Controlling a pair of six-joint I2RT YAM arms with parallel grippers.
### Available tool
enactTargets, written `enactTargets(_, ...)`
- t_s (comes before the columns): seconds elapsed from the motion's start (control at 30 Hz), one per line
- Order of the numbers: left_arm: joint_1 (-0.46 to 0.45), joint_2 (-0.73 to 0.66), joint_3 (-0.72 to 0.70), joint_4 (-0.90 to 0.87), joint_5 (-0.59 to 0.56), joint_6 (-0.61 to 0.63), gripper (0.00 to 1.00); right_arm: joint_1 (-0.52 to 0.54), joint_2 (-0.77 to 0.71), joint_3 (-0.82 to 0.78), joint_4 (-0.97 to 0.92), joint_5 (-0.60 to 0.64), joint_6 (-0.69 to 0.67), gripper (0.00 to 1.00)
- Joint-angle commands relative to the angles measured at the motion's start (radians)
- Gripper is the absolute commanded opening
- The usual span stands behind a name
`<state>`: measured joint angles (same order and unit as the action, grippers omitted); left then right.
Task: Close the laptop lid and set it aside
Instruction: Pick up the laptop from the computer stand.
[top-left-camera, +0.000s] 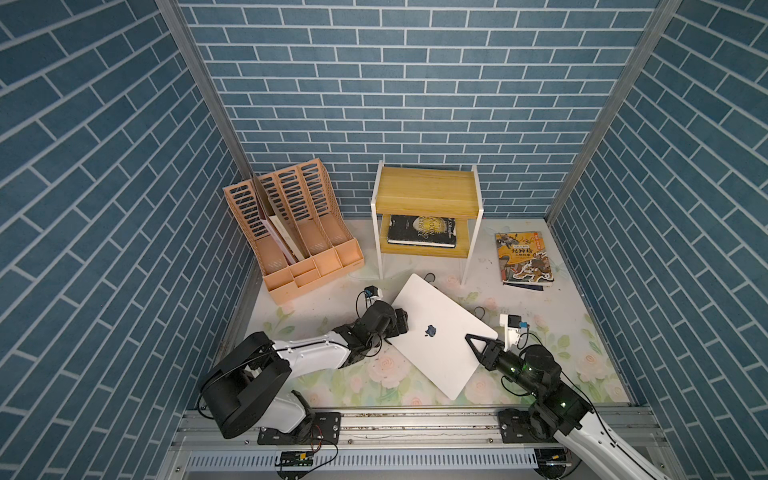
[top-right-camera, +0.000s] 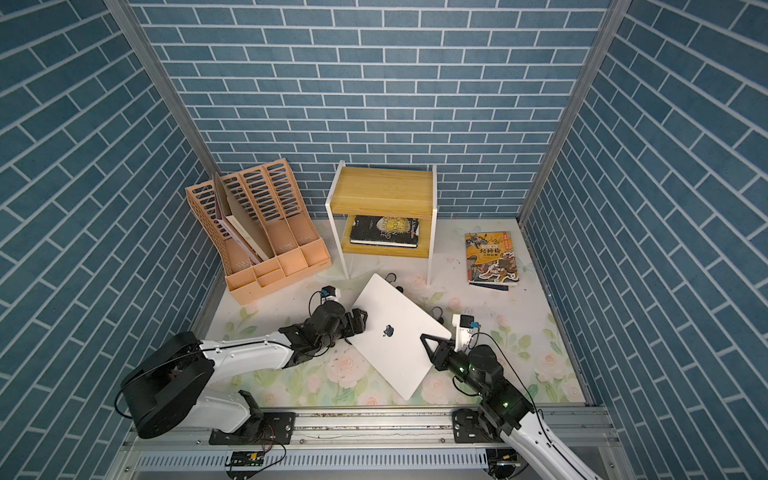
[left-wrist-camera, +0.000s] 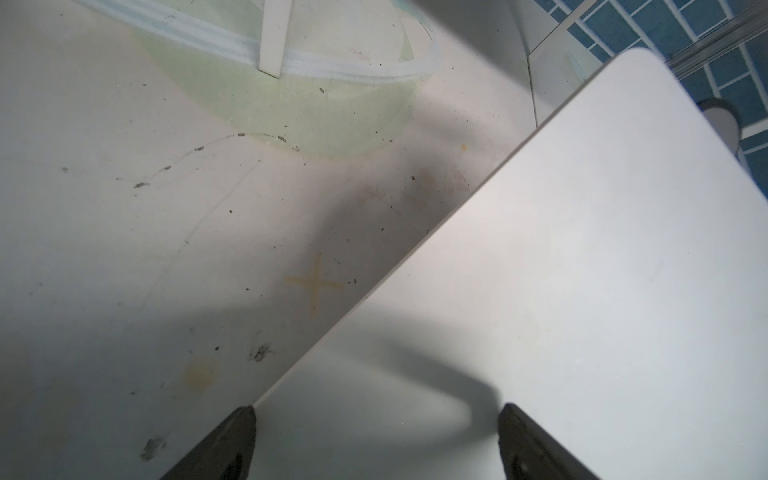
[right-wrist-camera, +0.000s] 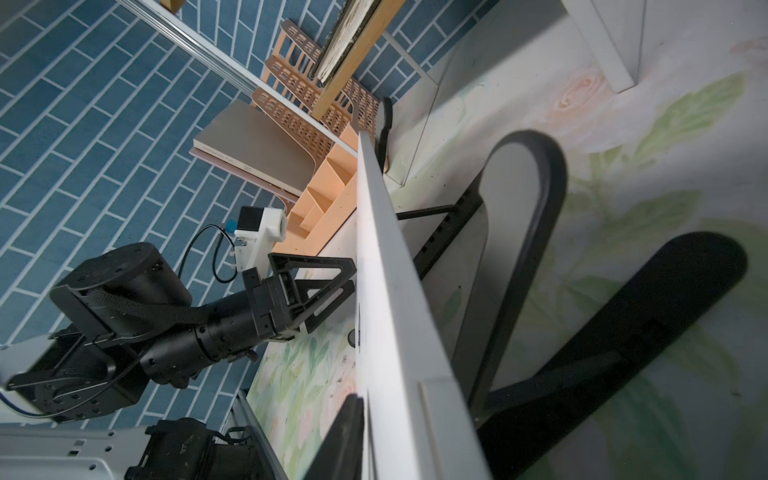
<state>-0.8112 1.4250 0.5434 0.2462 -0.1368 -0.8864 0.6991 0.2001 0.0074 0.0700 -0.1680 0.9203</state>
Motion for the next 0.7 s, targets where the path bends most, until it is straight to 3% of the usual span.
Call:
enactTargets(0.0,-0.019,0.017,-0.016,-0.005,0.033,-0.006,0.94,0.001,0.019,-0.011,0.149,-0.032,0.007,0.25)
enactTargets(0.43,-0.019,-0.174,0.017,-0.177,-0.177,0.031,0.96,0.001,0.039,0.036,0.168,-0.05,0.026,0.0)
enactTargets(0.67,-0.019,-0.389,-0.006,-0.218,-0.255,0.052,0.98,0.002,0.057,0.101,0.227,-0.08,0.064,0.0)
